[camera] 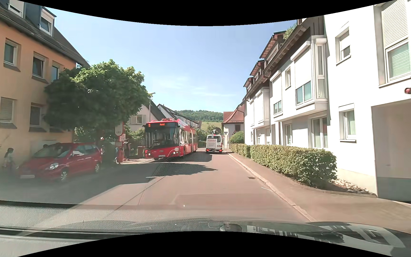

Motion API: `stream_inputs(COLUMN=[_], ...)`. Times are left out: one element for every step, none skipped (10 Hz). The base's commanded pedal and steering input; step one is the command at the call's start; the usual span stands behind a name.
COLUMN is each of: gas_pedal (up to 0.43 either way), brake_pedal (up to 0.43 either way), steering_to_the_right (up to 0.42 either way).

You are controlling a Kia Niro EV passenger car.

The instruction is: Follow the waypoints while adhering to traffic rules and regulations

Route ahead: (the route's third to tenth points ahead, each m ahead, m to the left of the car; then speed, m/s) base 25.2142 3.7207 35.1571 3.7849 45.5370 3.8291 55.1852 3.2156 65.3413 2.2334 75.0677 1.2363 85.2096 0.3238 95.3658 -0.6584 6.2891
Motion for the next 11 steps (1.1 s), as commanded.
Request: stream_inputs(gas_pedal=[0.067, 0.067, 0.067, 0.059, 0.059, 0.059, 0.059, 0.059, 0.059, 0.059, 0.059], brake_pedal=[0.0, 0.0, 0.0, 0.0, 0.0, 0.0, 0.0, 0.0, 0.0, 0.0, 0.0], steering_to_the_right=[0.0, 0.001, 0.0, 0.001, 0.0, 0.001, 0.001, 0.001, 0.0, 0.0, 0.0])
